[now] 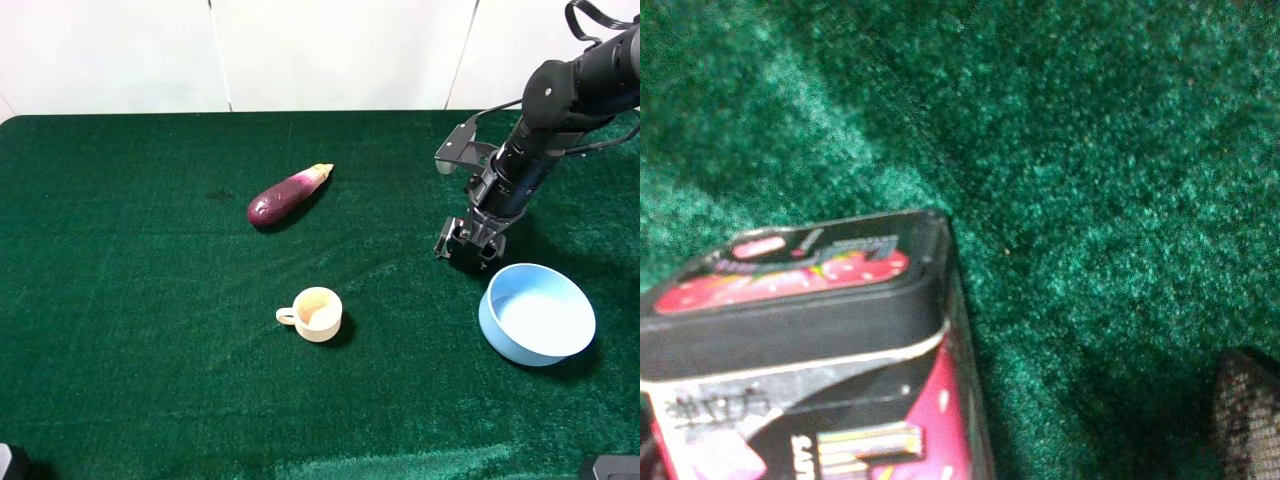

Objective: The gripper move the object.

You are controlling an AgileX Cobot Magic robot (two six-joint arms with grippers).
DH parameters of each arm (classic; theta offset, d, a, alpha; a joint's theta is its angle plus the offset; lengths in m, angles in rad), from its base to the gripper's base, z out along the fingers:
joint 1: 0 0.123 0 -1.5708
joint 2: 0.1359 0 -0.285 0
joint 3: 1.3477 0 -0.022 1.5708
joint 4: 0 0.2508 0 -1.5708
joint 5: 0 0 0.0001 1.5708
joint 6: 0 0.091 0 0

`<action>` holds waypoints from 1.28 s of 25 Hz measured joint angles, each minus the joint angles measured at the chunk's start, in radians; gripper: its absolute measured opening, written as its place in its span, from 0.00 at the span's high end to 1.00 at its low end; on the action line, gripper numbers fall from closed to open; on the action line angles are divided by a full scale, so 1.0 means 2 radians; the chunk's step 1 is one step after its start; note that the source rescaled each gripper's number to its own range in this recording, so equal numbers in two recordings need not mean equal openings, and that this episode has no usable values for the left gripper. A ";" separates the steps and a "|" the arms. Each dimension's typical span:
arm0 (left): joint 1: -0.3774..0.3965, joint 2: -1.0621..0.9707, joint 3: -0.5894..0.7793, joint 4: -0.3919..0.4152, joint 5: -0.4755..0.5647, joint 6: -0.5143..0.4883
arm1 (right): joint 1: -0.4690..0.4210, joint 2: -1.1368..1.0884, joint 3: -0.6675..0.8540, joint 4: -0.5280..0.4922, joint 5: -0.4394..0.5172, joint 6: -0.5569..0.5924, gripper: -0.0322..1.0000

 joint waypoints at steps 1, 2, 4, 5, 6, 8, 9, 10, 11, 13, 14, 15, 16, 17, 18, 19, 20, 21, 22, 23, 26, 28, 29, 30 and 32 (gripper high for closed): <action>0.000 0.000 0.000 0.000 0.000 0.000 | 0.000 0.000 0.000 0.000 0.000 0.000 0.00; 0.000 0.000 0.000 0.000 0.000 0.000 | 0.000 0.000 0.000 0.000 0.000 0.000 0.01; 0.000 0.000 0.000 0.000 0.000 0.000 | 0.000 0.000 0.000 0.001 0.003 0.000 0.23; 0.000 0.000 0.000 0.000 0.000 0.000 | 0.000 0.000 0.000 0.001 0.005 0.000 0.37; 0.000 0.000 0.000 0.000 0.000 0.000 | 0.000 0.000 0.000 0.002 0.005 0.000 0.56; 0.000 0.000 0.000 0.000 0.000 0.000 | 0.000 0.000 0.000 0.002 0.007 0.000 0.97; 0.000 0.000 0.000 0.000 0.000 0.000 | 0.000 0.000 0.000 0.002 0.008 0.000 0.97; 0.000 0.000 0.000 0.000 0.000 0.000 | 0.000 0.000 0.000 0.002 0.008 0.000 0.97; 0.000 0.000 0.000 0.000 0.000 0.000 | 0.000 0.000 0.000 0.002 0.009 0.000 0.97; 0.000 0.000 0.000 0.000 0.000 0.000 | 0.000 0.000 0.000 0.002 0.012 0.000 0.97; 0.000 0.000 0.000 0.000 0.000 0.000 | 0.000 -0.001 0.000 0.002 0.014 0.000 0.97; 0.000 0.000 0.000 0.000 0.000 0.000 | 0.000 -0.002 0.000 0.002 0.016 0.000 0.97; 0.000 0.000 0.000 0.000 0.000 0.000 | 0.000 -0.003 0.000 0.002 0.017 0.000 0.97; 0.000 0.000 0.000 0.000 0.000 0.000 | 0.000 -0.007 0.000 0.002 0.017 0.000 0.97; 0.000 0.000 0.000 0.000 0.000 0.000 | 0.000 -0.010 0.000 0.001 0.017 0.000 0.97; 0.000 0.000 0.000 0.000 0.000 0.000 | 0.000 -0.015 0.000 0.001 0.017 0.000 0.97; 0.000 0.000 0.000 0.000 0.000 0.000 | 0.000 -0.018 0.000 0.001 0.017 0.000 0.97; 0.000 0.000 0.000 0.000 0.000 0.000 | 0.002 -0.021 0.000 0.000 0.017 0.000 0.97; 0.000 0.000 0.000 0.000 0.000 0.000 | 0.004 -0.025 0.000 -0.002 0.017 0.000 0.97; 0.000 0.000 0.000 0.000 0.000 0.000 | 0.005 -0.028 0.000 -0.002 0.017 0.000 0.97; 0.000 0.000 0.000 0.000 0.000 0.000 | 0.016 -0.037 -0.001 -0.003 0.019 0.000 0.97; 0.000 0.000 0.000 0.000 0.000 0.000 | 0.026 -0.038 -0.010 -0.003 0.031 0.000 0.97; 0.000 0.000 0.000 0.000 0.000 0.000 | 0.032 -0.038 -0.018 -0.004 0.042 0.000 0.97; 0.000 0.000 0.000 0.000 0.000 0.000 | 0.039 -0.038 -0.027 -0.005 0.053 0.000 0.97; 0.000 0.000 0.000 0.000 0.000 0.000 | 0.058 -0.038 -0.053 -0.006 0.072 0.002 0.97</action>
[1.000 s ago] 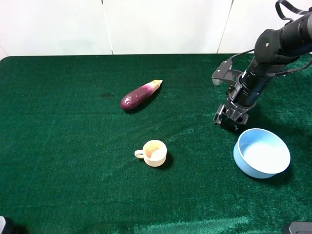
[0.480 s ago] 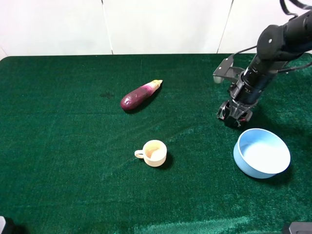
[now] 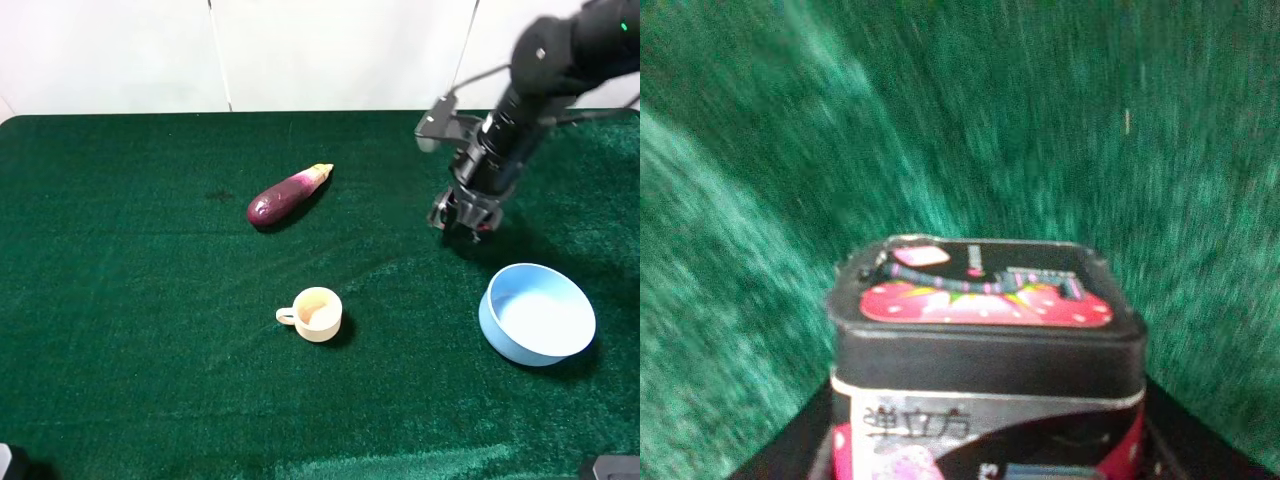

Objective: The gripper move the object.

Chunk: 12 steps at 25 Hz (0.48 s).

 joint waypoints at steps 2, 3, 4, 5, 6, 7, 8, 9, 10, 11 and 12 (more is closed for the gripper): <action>0.000 0.000 0.000 0.000 0.000 0.000 | 0.019 0.000 -0.026 -0.001 0.014 0.005 0.97; 0.000 0.000 0.000 0.000 0.000 0.000 | 0.030 0.000 -0.039 -0.001 0.019 0.006 0.97; 0.000 0.000 0.000 0.000 0.000 0.000 | 0.040 0.000 -0.051 -0.001 0.024 0.006 0.97; 0.000 0.000 0.000 0.000 0.000 0.000 | 0.049 0.000 -0.060 -0.001 0.028 0.007 0.97; 0.000 0.000 0.000 0.000 0.000 0.000 | 0.060 0.002 -0.072 -0.001 0.034 0.008 0.97; 0.000 0.000 0.000 0.000 0.000 0.000 | 0.070 0.006 -0.085 -0.001 0.042 0.008 0.97; 0.000 0.000 0.000 0.000 0.000 0.000 | 0.080 0.011 -0.096 -0.002 0.051 0.008 0.97; 0.000 0.000 0.000 0.000 0.000 0.000 | 0.088 0.019 -0.110 -0.002 0.060 0.008 0.97; 0.000 0.000 0.000 0.000 0.000 0.000 | 0.097 0.028 -0.124 -0.002 0.068 0.008 0.97; 0.000 0.000 0.000 0.000 0.000 0.000 | 0.107 0.036 -0.138 -0.002 0.076 0.008 0.97; 0.000 0.000 0.000 0.000 0.000 0.000 | 0.115 0.046 -0.150 -0.002 0.083 0.008 0.97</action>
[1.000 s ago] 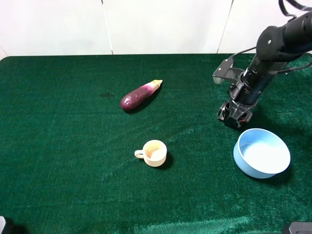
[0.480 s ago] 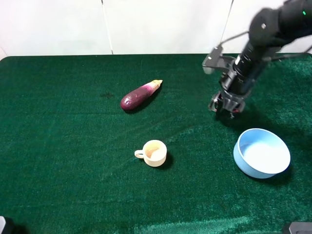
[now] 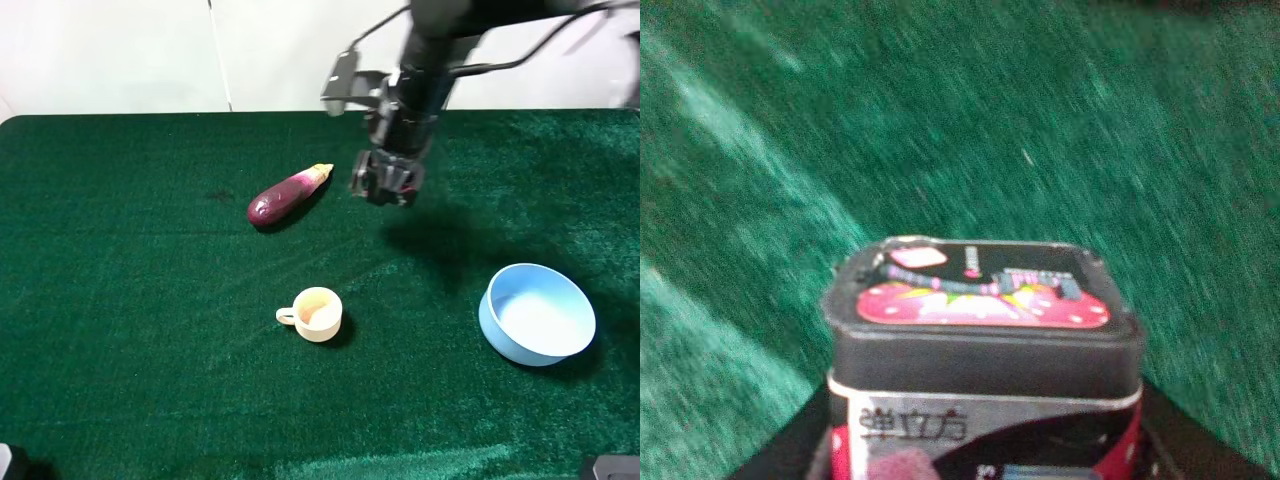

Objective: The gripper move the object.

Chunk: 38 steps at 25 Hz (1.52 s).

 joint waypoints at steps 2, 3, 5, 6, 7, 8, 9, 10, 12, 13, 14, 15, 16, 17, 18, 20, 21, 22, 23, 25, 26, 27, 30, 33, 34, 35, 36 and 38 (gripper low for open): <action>0.000 0.000 0.000 0.000 0.000 0.000 | 0.020 0.020 -0.029 -0.002 0.014 0.000 0.97; 0.000 0.000 0.000 0.000 0.000 0.000 | 0.031 0.028 -0.045 -0.002 0.022 0.000 0.97; 0.000 0.000 0.000 0.000 0.000 0.000 | 0.051 0.047 -0.074 -0.002 0.038 0.000 0.97; 0.000 0.000 0.000 0.000 0.000 0.000 | 0.061 0.056 -0.092 -0.002 0.048 0.000 0.97; 0.000 0.000 0.000 0.000 0.000 0.000 | 0.070 0.066 -0.107 -0.002 0.058 0.000 0.97; 0.000 0.000 0.000 0.000 0.000 0.000 | 0.080 0.076 -0.125 -0.002 0.067 0.000 0.97; 0.000 0.000 0.000 0.000 0.000 0.000 | 0.090 0.087 -0.144 -0.002 0.075 0.000 0.97; 0.000 0.000 0.000 0.000 0.000 0.000 | 0.099 0.096 -0.163 -0.002 0.085 0.000 0.97; 0.000 0.000 0.000 0.000 0.000 0.000 | 0.115 0.117 -0.196 -0.002 0.101 0.001 0.97; 0.000 0.000 0.000 0.000 0.000 0.000 | 0.123 0.126 -0.213 -0.003 0.108 0.001 0.97; 0.000 0.000 0.000 0.000 0.000 0.000 | 0.130 0.137 -0.227 -0.003 0.113 0.001 0.97; 0.000 0.000 0.000 0.000 0.000 0.000 | 0.137 0.147 -0.241 -0.003 0.117 0.002 0.97; 0.000 0.000 0.000 0.000 0.000 0.000 | 0.145 0.157 -0.254 -0.003 0.118 0.002 0.97; 0.000 0.000 0.000 0.000 0.000 0.000 | 0.152 0.165 -0.266 -0.003 0.120 0.002 0.97; 0.000 0.000 0.000 0.000 0.000 0.000 | 0.157 0.173 -0.276 -0.004 0.123 0.002 0.97; 0.000 0.000 0.000 0.000 0.000 0.000 | 0.169 0.190 -0.297 -0.004 0.128 0.002 0.97; 0.000 0.000 0.000 0.000 0.000 0.000 | 0.175 0.197 -0.307 -0.004 0.131 0.002 0.97; 0.000 0.000 0.000 0.000 0.000 0.000 | 0.180 0.205 -0.314 -0.004 0.134 0.002 0.97; 0.000 0.000 0.000 0.000 0.000 0.000 | 0.184 0.213 -0.321 -0.004 0.135 0.002 0.97; 0.000 0.000 0.000 0.000 0.000 0.000 | 0.192 0.226 -0.332 -0.003 0.137 0.002 0.97; 0.000 0.000 0.000 0.000 0.000 0.000 | 0.196 0.233 -0.336 -0.002 0.137 0.002 0.97; 0.000 0.000 0.000 0.000 0.000 0.000 | 0.198 0.238 -0.338 -0.001 0.137 0.002 0.97; 0.000 0.000 0.000 0.000 0.000 0.000 | 0.203 0.251 -0.339 0.003 0.137 0.002 0.97; 0.000 0.000 0.000 0.000 0.000 0.000 | 0.204 0.259 -0.339 0.004 0.134 0.002 0.97; 0.000 0.000 0.000 0.000 0.000 0.000 | 0.204 0.262 -0.339 0.004 0.134 0.002 0.97; 0.000 0.000 0.000 0.000 0.000 0.000 | 0.204 0.263 -0.339 0.004 0.133 0.002 0.97; 0.000 0.000 0.000 0.000 0.000 0.000 | 0.204 0.265 -0.339 0.004 0.130 0.002 0.97; 0.000 0.000 0.000 0.000 0.000 0.000 | 0.204 0.269 -0.339 0.004 0.123 0.002 0.97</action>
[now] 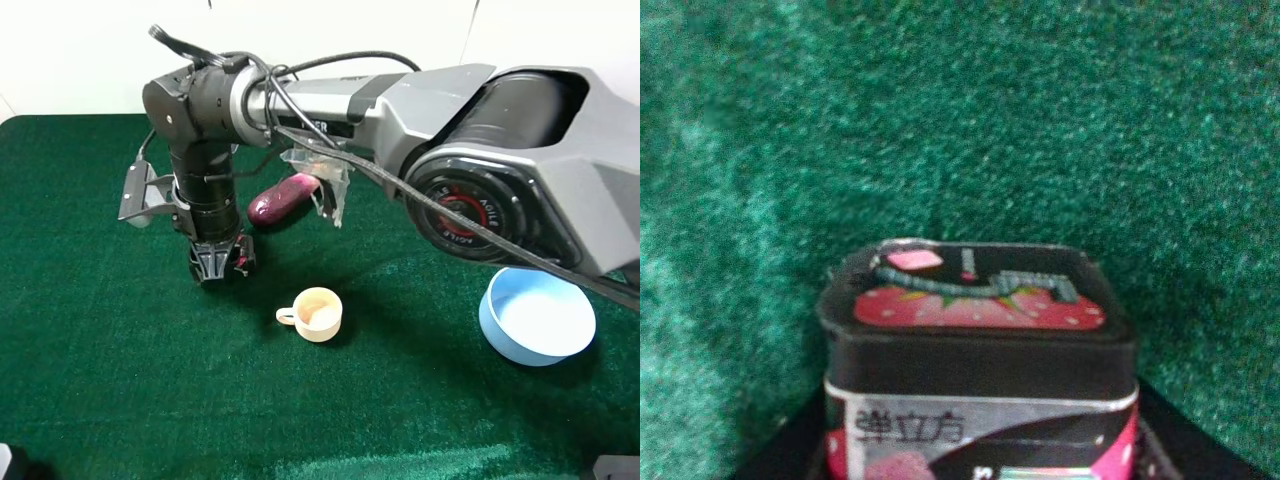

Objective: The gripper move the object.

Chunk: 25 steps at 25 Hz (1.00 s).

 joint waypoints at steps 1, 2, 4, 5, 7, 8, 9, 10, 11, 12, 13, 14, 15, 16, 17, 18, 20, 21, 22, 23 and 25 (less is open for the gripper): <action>0.000 0.000 0.000 0.000 0.000 0.000 | 0.000 0.001 0.000 0.000 -0.001 0.000 0.97; 0.000 0.000 0.000 0.000 0.000 0.000 | 0.000 0.001 0.000 0.000 -0.001 0.000 0.97; 0.000 0.000 0.000 0.000 0.000 0.000 | 0.000 0.001 0.000 0.000 -0.002 0.000 0.97; 0.000 0.000 0.000 0.000 0.000 0.000 | 0.000 0.001 -0.001 0.000 -0.002 0.000 0.97; 0.000 0.000 0.000 0.000 0.000 0.000 | 0.000 0.001 -0.001 0.000 -0.002 0.000 0.97; 0.000 0.000 0.000 0.000 0.000 0.000 | 0.000 0.001 -0.001 0.001 -0.002 0.000 0.97; 0.000 0.000 0.000 0.000 0.000 0.000 | 0.000 0.001 -0.001 0.001 -0.002 0.000 0.97; 0.000 0.000 0.000 0.000 0.000 0.000 | 0.000 0.001 -0.001 0.001 -0.001 0.000 0.97; 0.000 0.000 0.000 0.000 0.000 0.000 | 0.000 0.001 -0.001 0.001 -0.001 0.000 0.97; 0.000 0.000 0.000 0.000 0.000 0.000 | 0.000 0.001 -0.001 0.001 0.000 0.000 0.97; 0.000 0.000 0.000 0.000 0.000 0.000 | 0.000 0.001 -0.001 0.001 0.000 0.000 0.97; 0.000 0.000 0.000 0.000 0.000 0.000 | 0.000 0.001 -0.001 0.001 0.000 0.000 0.97; 0.000 0.000 0.000 0.000 0.000 0.000 | 0.000 0.001 -0.001 0.001 0.000 0.000 0.97; 0.000 0.000 0.000 0.000 0.000 0.000 | 0.000 0.001 -0.001 0.001 0.000 0.000 0.93; 0.000 0.000 0.000 0.000 0.000 0.000 | 0.000 0.001 -0.001 0.001 0.000 0.000 0.90; 0.000 0.000 0.000 0.000 0.000 0.000 | 0.000 0.001 -0.001 0.001 0.000 0.000 0.85; 0.000 0.000 0.000 0.000 0.000 0.000 | 0.000 0.000 -0.001 0.001 0.000 0.000 0.79; 0.000 0.000 0.000 0.000 0.000 0.000 | 0.000 0.000 -0.001 0.001 0.000 0.000 0.76; 0.000 0.000 0.000 0.000 0.000 0.000 | 0.000 -0.002 -0.001 0.001 0.000 0.000 0.71; 0.000 0.000 0.000 0.000 0.000 0.000 | 0.000 -0.004 -0.001 0.001 0.001 0.000 0.60; 0.000 0.000 0.000 0.000 0.000 0.000 | 0.000 -0.008 -0.001 0.001 0.002 0.002 0.28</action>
